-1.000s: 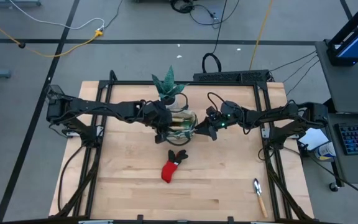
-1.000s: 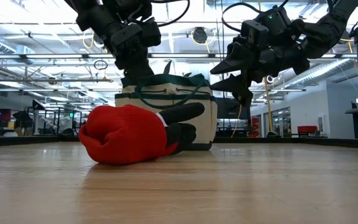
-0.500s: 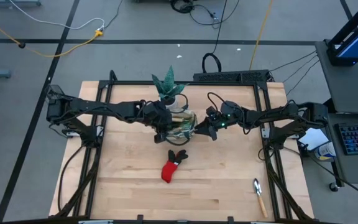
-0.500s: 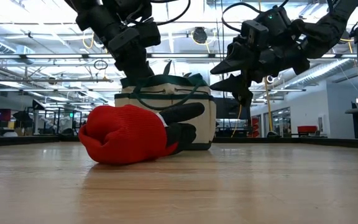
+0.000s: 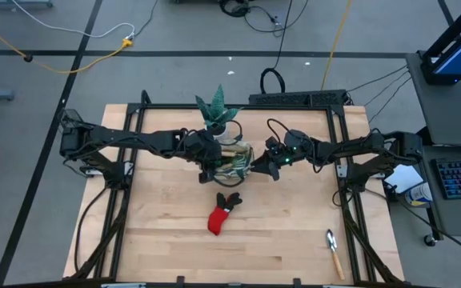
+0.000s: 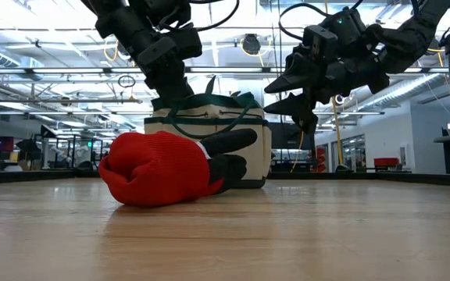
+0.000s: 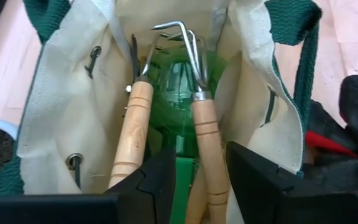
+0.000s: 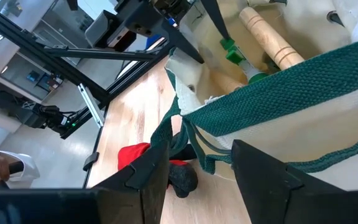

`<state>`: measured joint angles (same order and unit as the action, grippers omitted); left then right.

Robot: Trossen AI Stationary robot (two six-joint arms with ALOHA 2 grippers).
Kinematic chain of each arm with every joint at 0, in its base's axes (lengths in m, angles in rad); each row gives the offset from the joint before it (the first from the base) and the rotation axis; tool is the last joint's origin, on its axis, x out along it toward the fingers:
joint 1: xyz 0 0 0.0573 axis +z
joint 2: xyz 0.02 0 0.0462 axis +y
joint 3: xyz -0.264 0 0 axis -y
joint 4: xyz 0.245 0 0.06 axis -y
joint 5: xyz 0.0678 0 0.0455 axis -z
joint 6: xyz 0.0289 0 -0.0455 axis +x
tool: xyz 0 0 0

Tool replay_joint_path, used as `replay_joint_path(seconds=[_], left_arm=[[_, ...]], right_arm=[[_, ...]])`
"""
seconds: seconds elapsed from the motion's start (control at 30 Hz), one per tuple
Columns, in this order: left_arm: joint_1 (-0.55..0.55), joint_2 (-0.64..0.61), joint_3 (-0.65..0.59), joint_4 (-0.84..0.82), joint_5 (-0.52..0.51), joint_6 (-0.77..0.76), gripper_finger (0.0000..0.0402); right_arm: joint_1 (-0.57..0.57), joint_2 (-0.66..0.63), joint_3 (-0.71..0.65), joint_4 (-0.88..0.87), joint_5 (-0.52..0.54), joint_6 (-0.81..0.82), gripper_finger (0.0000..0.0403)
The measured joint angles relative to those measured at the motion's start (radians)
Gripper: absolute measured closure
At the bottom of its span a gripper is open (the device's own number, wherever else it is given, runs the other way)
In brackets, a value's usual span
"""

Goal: Pick & Place Garden tools in Gardening bag
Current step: Put the brown trowel into the gardening bag

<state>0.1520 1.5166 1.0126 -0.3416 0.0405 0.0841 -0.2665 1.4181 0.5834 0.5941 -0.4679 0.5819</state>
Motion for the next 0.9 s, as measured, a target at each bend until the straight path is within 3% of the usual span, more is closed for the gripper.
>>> replay_joint_path(seconds=[0.9], left_arm=[[-0.03, -0.029, -0.001, 0.024, -0.077, -0.022, 0.0254]], right_arm=[[0.037, 0.0, -0.011, -0.001, -0.007, -0.108, 0.0236]])
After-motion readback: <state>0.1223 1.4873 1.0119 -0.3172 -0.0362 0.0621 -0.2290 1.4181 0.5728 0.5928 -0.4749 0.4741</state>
